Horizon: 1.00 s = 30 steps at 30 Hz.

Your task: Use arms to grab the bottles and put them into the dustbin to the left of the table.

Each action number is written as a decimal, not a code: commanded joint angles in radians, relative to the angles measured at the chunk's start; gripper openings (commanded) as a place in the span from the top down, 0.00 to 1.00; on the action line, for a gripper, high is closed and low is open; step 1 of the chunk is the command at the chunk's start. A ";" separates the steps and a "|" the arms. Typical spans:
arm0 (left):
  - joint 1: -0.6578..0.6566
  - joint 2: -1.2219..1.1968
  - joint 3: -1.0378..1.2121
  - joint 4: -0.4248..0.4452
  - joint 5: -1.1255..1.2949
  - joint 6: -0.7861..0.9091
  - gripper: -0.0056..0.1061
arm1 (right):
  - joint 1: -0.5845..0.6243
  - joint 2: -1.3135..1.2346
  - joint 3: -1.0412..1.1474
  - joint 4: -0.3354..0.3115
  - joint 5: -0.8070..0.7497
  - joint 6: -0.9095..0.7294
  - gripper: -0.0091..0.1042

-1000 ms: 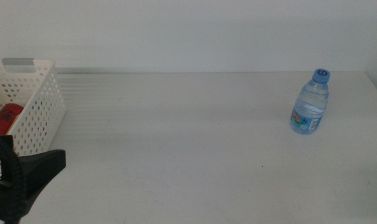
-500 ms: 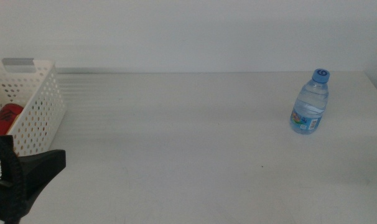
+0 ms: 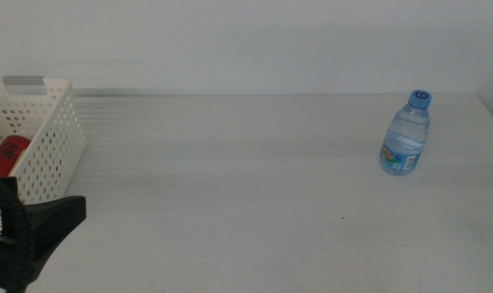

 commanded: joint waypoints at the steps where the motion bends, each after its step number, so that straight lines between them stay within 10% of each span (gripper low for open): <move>1: -0.006 0.003 -0.027 -0.011 -0.073 -0.009 0.14 | -0.004 0.072 -0.035 -0.034 -0.150 0.055 0.30; 10: -0.006 0.003 -0.027 -0.011 -0.073 -0.009 0.14 | -0.004 0.385 -0.214 -0.257 -0.146 0.055 0.30; 30: -0.006 0.003 -0.027 -0.011 -0.073 -0.009 0.14 | -0.004 0.886 -0.743 -0.224 0.059 0.017 0.30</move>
